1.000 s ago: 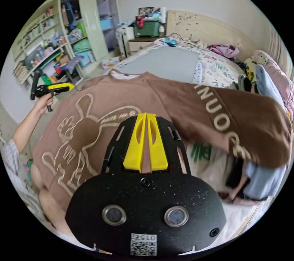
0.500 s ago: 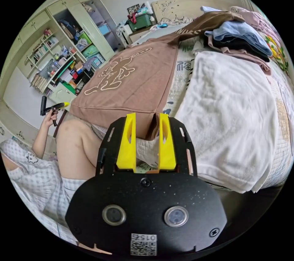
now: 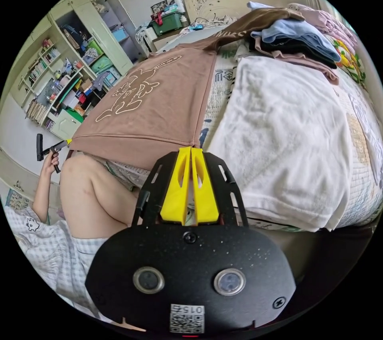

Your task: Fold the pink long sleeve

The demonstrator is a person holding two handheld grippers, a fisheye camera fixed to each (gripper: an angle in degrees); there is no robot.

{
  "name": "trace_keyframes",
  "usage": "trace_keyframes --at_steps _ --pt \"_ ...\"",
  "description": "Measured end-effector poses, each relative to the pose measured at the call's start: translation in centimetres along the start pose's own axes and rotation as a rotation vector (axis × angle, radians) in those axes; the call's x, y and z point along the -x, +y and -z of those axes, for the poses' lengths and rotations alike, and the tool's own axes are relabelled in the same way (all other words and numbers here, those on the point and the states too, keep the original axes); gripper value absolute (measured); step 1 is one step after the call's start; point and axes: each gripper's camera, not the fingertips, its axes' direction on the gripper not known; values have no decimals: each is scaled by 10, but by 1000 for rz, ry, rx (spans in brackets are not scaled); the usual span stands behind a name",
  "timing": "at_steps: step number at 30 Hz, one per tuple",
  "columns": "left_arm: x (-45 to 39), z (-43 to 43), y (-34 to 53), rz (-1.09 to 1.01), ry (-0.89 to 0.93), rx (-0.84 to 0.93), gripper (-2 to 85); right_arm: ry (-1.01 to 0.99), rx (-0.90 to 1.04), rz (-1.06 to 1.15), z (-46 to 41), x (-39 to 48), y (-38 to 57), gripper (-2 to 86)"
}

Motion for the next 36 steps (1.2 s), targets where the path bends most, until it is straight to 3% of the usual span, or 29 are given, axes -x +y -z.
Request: trace_keyframes --at_steps 4,8,12,17,22,29,36 --pt "5 -25 9 10 -61 54 -4 57 3 9 -3 9 7 -9" --pt "10 -62 25 -5 -306 205 -6 105 2 46 6 20 11 -3" --pt "27 -54 50 50 -196 149 -1 83 -23 31 20 22 16 8" --pt "43 9 63 100 21 -121 64 -5 -113 -59 43 14 37 48" --pt "20 -2 43 12 160 -95 107 25 -149 -91 42 24 46 62" --pt "-12 -34 43 -86 44 23 19 163 -180 -102 38 54 53 36" --pt "-23 -36 55 -62 -58 18 6 108 -116 -137 44 51 45 25"
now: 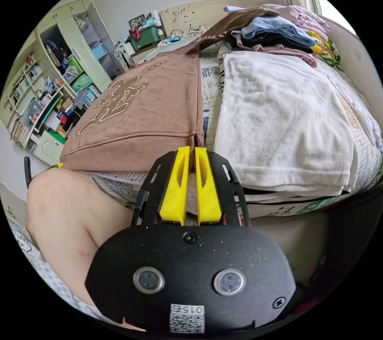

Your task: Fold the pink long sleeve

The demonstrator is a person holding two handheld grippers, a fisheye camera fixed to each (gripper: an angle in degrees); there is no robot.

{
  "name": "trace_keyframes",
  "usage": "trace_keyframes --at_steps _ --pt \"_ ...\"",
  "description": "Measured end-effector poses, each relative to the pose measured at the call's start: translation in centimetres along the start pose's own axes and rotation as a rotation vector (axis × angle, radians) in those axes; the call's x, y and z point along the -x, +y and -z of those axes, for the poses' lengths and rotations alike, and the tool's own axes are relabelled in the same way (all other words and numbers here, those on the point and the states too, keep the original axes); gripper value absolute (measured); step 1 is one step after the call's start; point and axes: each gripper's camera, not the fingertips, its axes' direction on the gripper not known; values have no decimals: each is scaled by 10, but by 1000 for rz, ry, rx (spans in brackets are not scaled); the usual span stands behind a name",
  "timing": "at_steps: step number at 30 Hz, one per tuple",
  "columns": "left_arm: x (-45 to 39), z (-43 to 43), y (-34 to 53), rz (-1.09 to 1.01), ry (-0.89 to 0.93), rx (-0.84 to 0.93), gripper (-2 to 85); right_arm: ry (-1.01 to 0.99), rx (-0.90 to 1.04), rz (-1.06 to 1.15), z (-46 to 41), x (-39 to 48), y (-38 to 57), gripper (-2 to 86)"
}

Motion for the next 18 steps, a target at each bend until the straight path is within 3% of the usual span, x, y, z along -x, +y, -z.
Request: trace_keyframes --at_steps 10,18 --pt "-32 -21 -3 -26 -106 61 3 112 68 69 -2 32 -8 27" --pt "-51 -28 3 -4 -165 47 6 93 75 85 1 40 -5 30"
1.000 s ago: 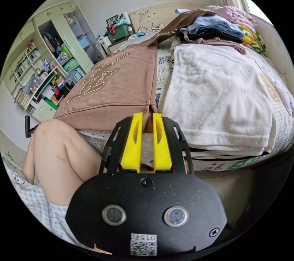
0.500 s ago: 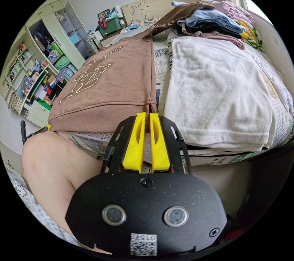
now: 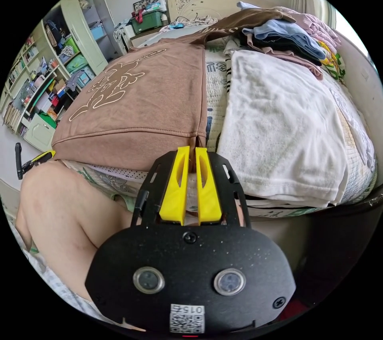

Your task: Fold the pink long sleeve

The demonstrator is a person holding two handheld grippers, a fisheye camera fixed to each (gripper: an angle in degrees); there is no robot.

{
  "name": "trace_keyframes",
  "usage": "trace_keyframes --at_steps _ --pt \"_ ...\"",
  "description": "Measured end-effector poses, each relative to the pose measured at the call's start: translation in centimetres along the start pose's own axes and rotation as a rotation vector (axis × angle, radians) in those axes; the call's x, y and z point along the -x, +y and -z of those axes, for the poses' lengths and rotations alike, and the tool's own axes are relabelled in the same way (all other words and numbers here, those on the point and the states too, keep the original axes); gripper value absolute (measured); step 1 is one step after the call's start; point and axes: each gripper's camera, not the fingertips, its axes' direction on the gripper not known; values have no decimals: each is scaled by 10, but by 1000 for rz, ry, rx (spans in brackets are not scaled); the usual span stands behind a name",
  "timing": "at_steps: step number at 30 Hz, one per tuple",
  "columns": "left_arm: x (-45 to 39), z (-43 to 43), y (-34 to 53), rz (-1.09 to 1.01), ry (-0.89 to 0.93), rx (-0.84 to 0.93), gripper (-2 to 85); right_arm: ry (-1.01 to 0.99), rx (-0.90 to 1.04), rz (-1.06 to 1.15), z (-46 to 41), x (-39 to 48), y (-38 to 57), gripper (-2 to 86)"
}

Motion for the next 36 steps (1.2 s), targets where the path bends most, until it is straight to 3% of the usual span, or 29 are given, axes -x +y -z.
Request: trace_keyframes --at_steps 7,19,31,36 --pt "-13 -4 4 15 -34 2 8 50 -56 -7 2 18 12 32" --pt "-14 2 17 44 -22 -15 5 -72 -100 34 16 9 32 9" --pt "-25 -30 33 126 -36 -55 5 74 -114 91 1 46 29 8" --pt "-9 -35 47 205 57 -104 6 68 -130 56 -2 48 28 8"
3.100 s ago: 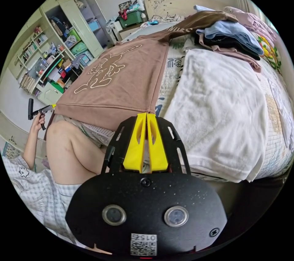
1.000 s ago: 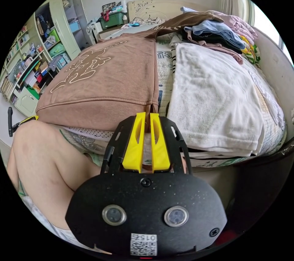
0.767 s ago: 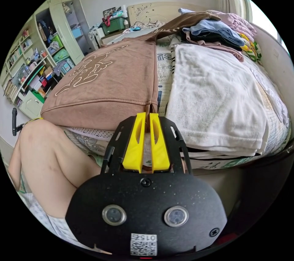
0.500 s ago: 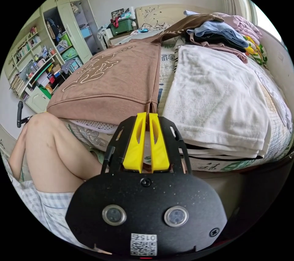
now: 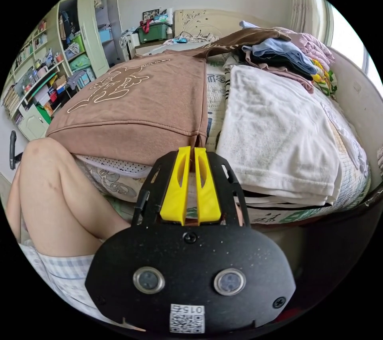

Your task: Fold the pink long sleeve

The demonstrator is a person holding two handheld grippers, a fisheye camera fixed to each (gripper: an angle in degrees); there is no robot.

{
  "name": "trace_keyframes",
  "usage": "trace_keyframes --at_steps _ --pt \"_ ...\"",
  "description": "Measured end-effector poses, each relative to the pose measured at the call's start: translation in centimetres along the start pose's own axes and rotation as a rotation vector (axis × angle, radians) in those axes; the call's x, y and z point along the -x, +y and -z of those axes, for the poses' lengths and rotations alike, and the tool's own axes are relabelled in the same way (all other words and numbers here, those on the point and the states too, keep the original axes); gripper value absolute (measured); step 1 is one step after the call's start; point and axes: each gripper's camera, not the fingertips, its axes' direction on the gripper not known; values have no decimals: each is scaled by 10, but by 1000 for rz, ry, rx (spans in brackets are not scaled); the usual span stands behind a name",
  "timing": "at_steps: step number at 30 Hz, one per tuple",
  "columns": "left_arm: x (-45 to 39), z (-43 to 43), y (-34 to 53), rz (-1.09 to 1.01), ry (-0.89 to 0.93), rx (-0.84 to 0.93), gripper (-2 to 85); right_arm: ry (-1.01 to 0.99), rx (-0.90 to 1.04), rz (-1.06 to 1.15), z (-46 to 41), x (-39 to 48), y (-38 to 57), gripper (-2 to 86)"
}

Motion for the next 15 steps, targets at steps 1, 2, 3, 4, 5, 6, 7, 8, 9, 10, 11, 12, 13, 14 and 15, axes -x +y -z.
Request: trace_keyframes --at_steps 1,2,3,4,5,6,7,8,9,10,11,12,13,14,15 --pt "4 -1 2 16 21 -4 7 -6 -1 -5 -1 -1 0 8" --pt "7 -2 3 24 32 -6 8 7 3 9 -2 2 -2 8" --pt "7 -3 4 26 34 -7 8 21 7 20 -2 5 -3 8" --pt "7 -4 5 28 34 -11 8 58 13 46 -4 12 -4 8" --pt "5 -5 7 25 27 -15 8 96 17 71 -6 18 -5 7" --pt "4 -5 7 22 22 -16 8 112 16 79 -7 21 -6 7" --pt "3 -6 8 17 14 -20 9 137 13 90 -8 26 -5 7" --pt "2 -8 10 15 10 -23 9 148 8 94 -10 27 -5 7" --pt "2 -8 10 16 11 -25 9 148 5 93 -10 27 -5 7" --pt "3 -10 12 24 18 -30 9 140 2 83 -11 26 -6 7" --pt "5 -11 14 38 35 -35 9 124 0 68 -12 22 -7 7" --pt "7 -12 15 45 45 -37 9 114 -1 59 -12 20 -7 7" --pt "9 -14 16 56 58 -38 10 92 -3 42 -13 16 -8 7" --pt "9 -15 16 62 61 -37 10 71 -7 26 -14 12 -9 7" --pt "8 -16 17 62 58 -37 10 62 -8 21 -14 10 -9 7"
